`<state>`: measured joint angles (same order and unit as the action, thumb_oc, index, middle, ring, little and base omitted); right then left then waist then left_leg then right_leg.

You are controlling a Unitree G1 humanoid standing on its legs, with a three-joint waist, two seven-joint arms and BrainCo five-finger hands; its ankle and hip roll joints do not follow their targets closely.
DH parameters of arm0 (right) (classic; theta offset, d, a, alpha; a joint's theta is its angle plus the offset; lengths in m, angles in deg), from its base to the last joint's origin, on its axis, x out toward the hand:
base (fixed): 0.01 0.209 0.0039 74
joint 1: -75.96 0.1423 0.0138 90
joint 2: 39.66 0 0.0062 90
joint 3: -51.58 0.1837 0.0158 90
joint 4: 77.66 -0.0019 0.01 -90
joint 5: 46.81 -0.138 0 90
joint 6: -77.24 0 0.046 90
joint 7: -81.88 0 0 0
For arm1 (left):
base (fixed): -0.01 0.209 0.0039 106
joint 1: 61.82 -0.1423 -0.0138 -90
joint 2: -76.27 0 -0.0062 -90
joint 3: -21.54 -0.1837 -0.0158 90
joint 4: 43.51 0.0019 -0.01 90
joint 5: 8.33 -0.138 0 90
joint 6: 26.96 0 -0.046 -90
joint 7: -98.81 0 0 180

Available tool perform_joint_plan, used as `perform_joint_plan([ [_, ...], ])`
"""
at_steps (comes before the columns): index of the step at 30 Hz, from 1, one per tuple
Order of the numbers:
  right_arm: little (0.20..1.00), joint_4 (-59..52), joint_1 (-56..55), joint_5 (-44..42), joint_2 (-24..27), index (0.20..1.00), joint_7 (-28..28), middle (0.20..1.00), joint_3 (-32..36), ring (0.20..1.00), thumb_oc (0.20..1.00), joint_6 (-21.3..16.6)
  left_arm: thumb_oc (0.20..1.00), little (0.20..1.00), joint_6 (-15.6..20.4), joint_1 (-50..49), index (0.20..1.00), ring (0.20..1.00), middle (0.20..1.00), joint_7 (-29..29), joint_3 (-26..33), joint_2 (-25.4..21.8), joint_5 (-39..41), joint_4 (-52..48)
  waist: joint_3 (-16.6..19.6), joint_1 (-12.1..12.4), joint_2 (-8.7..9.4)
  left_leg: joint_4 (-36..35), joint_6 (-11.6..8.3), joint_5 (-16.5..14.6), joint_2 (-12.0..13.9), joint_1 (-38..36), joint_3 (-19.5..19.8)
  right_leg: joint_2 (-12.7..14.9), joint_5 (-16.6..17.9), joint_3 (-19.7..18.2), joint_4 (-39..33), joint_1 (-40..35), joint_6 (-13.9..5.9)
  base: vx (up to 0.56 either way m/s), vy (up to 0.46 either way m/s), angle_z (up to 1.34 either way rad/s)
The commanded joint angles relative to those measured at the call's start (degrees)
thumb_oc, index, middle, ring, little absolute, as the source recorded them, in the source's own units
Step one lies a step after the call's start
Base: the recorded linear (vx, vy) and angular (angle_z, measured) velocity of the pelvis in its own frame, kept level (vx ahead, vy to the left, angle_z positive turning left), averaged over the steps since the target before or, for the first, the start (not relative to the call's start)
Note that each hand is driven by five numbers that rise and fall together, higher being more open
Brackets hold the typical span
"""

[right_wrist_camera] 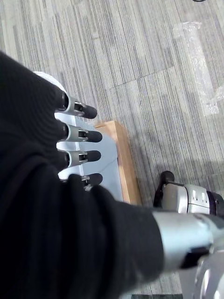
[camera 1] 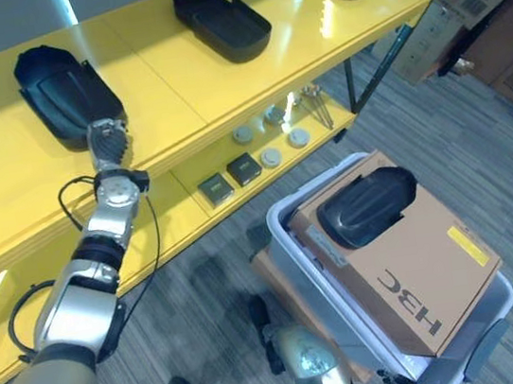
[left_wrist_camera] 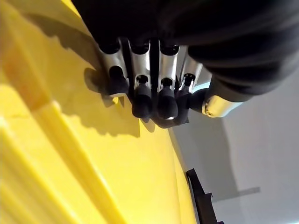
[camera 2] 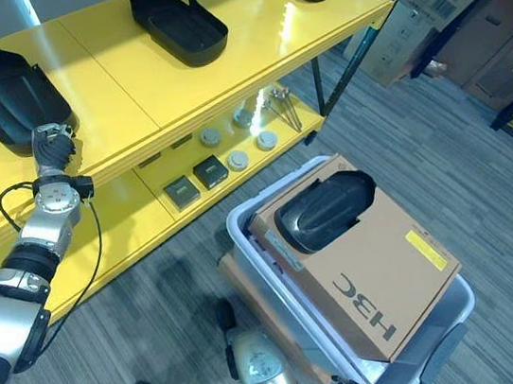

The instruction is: Move parts from the plastic box to the shelf.

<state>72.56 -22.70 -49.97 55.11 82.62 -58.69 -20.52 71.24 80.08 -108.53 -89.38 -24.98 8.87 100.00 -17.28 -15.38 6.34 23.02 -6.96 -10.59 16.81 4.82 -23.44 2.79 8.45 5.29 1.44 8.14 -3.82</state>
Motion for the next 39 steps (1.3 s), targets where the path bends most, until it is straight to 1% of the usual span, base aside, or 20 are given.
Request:
perform_joint_plan([
  [1,1.0,1.17,-1.46,-2.59,2.25,1.0,0.14,1.0,-1.95,1.0,1.0,-0.89,0.2,0.2,1.97,2.46,0.2,0.2,0.2,-0.85,-0.19,-3.44,0.28,2.31,0.67,0.55,-0.49,-1.45,0.86,4.49,2.69,4.19,4.5,4.61,-9.54,-1.52,7.35,-0.92,-4.86,0.0,0.0,0.0],
  [4,1.0,1.32,-1.71,-2.19,2.26,1.0,0.06,1.0,-1.74,1.0,1.0,-1.04,0.203,0.203,3.03,2.02,0.203,0.203,0.203,0.39,0.33,-3.45,2.26,1.71,0.86,0.76,-0.59,-1.91,0.88,4.64,2.43,3.59,4.57,4.59,-9.61,-1.41,7.11,-1.58,-4.79,0.0,0.0,0.0],
  [5,1.0,1.21,-1.88,-1.73,2.19,1.0,-0.04,1.0,-1.59,1.0,1.0,-0.95,0.94,0.94,3.71,1.58,0.94,0.94,0.94,0.65,0.78,-3.24,2.75,0.96,1.05,0.9,-0.6,-1.97,0.91,4.61,2.34,3.32,4.59,4.63,-9.61,-1.3,6.95,-1.93,-4.79,0.04,0.016,0.0],
  [6,1.0,1.2,-2.08,-1.34,2.13,1.0,-0.12,1.0,-1.39,1.0,1.0,-0.94,1.0,1.0,4.08,1.13,1.0,1.0,1.0,1.05,1.07,-3.15,3.17,0.31,1.22,1.0,-0.65,-2.16,0.92,4.6,2.25,2.98,4.54,4.64,-9.62,-1.24,6.77,-2.24,-4.81,0.04,0.008,0.0],
  [9,1.0,0.95,-2.52,-0.62,2.04,1.0,-0.47,1.0,-1.13,1.0,1.0,-0.7,1.0,1.0,6.32,-0.05,1.0,1.0,1.0,1.89,1.65,-2.86,4.0,-1.34,1.63,1.27,-0.8,-2.78,1.03,4.65,1.97,2.09,4.41,4.7,-9.59,-1.22,6.35,-3.0,-4.84,0.03,0.018,0.01],
  [10,1.0,0.92,-2.89,-0.05,1.76,1.0,-0.66,1.0,-0.74,1.0,1.0,-0.49,1.0,1.0,8.8,-1.65,1.0,1.0,1.0,3.05,2.17,-2.42,4.33,-4.36,2.2,1.78,-1.18,-3.64,1.13,4.73,1.6,1.13,4.35,4.76,-9.54,-1.13,5.79,-3.86,-4.9,0.03,0.042,0.02],
  [12,1.0,0.66,-3.37,0.73,1.13,1.0,-1.26,1.0,0.01,1.0,1.0,-0.17,1.0,1.0,11.45,-4.86,1.0,1.0,1.0,4.55,2.42,-1.43,4.52,-9.8,2.67,2.61,-1.69,-4.7,1.33,4.75,1.01,0.04,4.39,4.95,-9.53,-0.98,5.22,-4.74,-5.05,0.01,0.068,0.03],
  [15,1.0,0.44,-3.95,1.06,0.59,1.0,-2.01,1.0,0.94,1.0,1.0,0.1,1.0,1.0,13.39,-8.85,1.0,1.0,1.0,6.59,2.11,-0.81,4.07,-17.61,3.17,3.57,-2.29,-5.88,1.51,4.88,0.31,-0.91,4.49,5.2,-9.47,-0.85,4.52,-5.58,-5.17,-0.01,0.063,0.06],
  [18,1.0,1.06,-4.12,1.31,-0.24,1.0,-3.27,1.0,2.82,1.0,1.0,0.03,1.0,1.0,12.93,-15.99,1.0,1.0,1.0,11.0,1.99,0.01,5.89,-32.45,4.22,5.4,-2.98,-8.06,2.07,6.13,-1.0,-1.89,4.55,5.73,-8.63,-0.38,3.17,-6.38,-4.95,-0.08,0.072,0.04],
  [20,1.0,1.76,-3.72,1.71,-0.64,1.0,-3.82,1.0,4.52,1.0,1.0,-0.07,1.0,1.0,10.14,-21.97,1.0,1.0,1.0,14.47,2.28,0.4,5.99,-44.27,4.91,6.84,-3.59,-9.33,2.2,6.17,-2.05,-2.99,5.18,6.17,-8.43,0.18,2.15,-7.67,-4.98,-0.05,0.124,0.07],
  [21,1.0,1.99,-3.32,1.91,-0.92,1.0,-4.16,1.0,5.82,1.0,1.0,-0.18,1.0,1.0,8.72,-26.36,1.0,1.0,1.0,20.46,3.09,0.29,8.65,-50.9,5.28,7.88,-4.04,-10.0,2.31,6.17,-2.74,-3.62,5.71,6.5,-8.13,0.67,1.53,-8.45,-4.96,-0.07,0.107,0.1],
  [22,1.0,1.93,-3.27,1.86,-0.91,1.0,-4.17,1.0,5.92,1.0,1.0,-0.11,1.0,1.0,8.21,-26.98,1.0,1.0,1.0,20.9,3.24,0.26,8.75,-51.98,5.32,7.99,-4.1,-10.09,2.32,6.17,-2.81,-3.7,5.77,6.54,-8.1,0.73,1.44,-8.57,-4.95,-0.11,0.123,0.13],
  [23,1.0,1.96,-2.69,1.81,-1.03,1.0,-4.3,1.0,7.15,1.0,1.0,-0.02,1.0,1.0,7.83,-31.52,1.0,1.0,1.0,25.78,4.37,-0.51,12.36,-57.62,5.73,9.09,-4.64,-10.86,2.4,6.2,-3.52,-4.38,6.42,6.86,-7.87,1.24,0.88,-9.36,-4.97,-0.07,0.085,0.25],
  [27,1.0,0.66,-2.16,1.11,-1.15,1.0,-5.45,1.0,8.62,1.0,1.0,0.91,1.0,1.0,5.99,-38.56,1.0,1.0,1.0,34.97,8.28,-2.06,23.23,-64.48,6.93,11.03,-5.61,-12.26,2.69,6.41,-4.68,-5.29,6.98,7.67,-7.14,2.36,-0.29,-10.4,-5.23,-0.11,0.086,0.26],
  [29,1.0,-1.11,-1.57,-0.5,-1.29,1.0,-6.53,1.0,9.14,1.0,1.0,2.41,1.0,1.0,3.51,-43.45,1.0,1.0,1.0,41.48,11.66,-2.01,31.03,-68.15,7.67,12.3,-6.09,-13.06,2.87,6.53,-5.31,-5.96,7.09,8.31,-6.42,2.99,-1.21,-11.05,-5.5,-0.13,0.059,0.27],
  [30,1.0,-2.02,-1.4,-0.95,-1.52,1.0,-7.37,1.0,9.33,1.0,1.0,2.18,1.0,1.0,2.92,-45.6,1.0,1.0,1.0,43.46,13.02,-2.02,31.81,-69.01,7.94,12.77,-6.24,-13.52,2.84,6.74,-5.38,-6.27,7.09,8.54,-5.93,3.29,-1.57,-11.19,-5.63,-0.1,0.031,0.24],
  [34,1.0,-6.28,-1.3,-5.82,-1.17,1.0,-7.73,1.0,10.34,1.0,1.0,0.68,1.0,1.0,1.97,-49.47,1.0,1.0,1.0,45.68,14.84,-2.47,31.03,-69.96,8.51,13.33,-6.23,-14.15,2.75,7.22,-5.49,-6.8,7.25,8.51,-4.93,3.18,-2.3,-11.24,-5.69,-0.07,-0.006,0.07],
  [36,1.0,-11.82,-1.54,-9.77,-0.35,1.0,-7.49,1.0,11.06,1.0,1.0,-0.44,1.0,1.0,1.71,-51.08,1.0,1.0,1.0,45.47,15.65,-3.0,31.76,-70.5,8.86,13.33,-6.05,-14.65,2.79,7.52,-5.56,-7.02,7.4,8.3,-4.58,2.98,-2.56,-11.04,-5.6,-0.07,-0.023,-0.03],
  [37,1.0,-22.8,-2.87,-13.1,1.52,1.0,-7.82,1.0,12.26,1.0,1.0,-0.87,1.0,1.0,1.76,-52.95,1.0,1.0,1.0,46.13,17.36,-3.05,33.27,-70.32,9.17,12.69,-5.74,-15.13,2.71,7.75,-5.41,-7.49,7.2,7.92,-4.31,2.59,-3.03,-11.05,-5.34,-0.05,-0.032,-0.06],
  [39,1.0,-35.95,-3.83,-16.68,3.88,1.0,-8.11,1.0,14.61,1.0,1.0,2.48,1.0,1.0,2.8,-54.53,1.0,1.0,1.0,46.0,18.58,-2.74,33.25,-70.18,9.57,11.95,-5.38,-15.39,2.78,7.77,-5.33,-7.85,6.9,7.45,-4.24,1.86,-3.33,-10.78,-5.01,-0.05,-0.04,-0.07],
])
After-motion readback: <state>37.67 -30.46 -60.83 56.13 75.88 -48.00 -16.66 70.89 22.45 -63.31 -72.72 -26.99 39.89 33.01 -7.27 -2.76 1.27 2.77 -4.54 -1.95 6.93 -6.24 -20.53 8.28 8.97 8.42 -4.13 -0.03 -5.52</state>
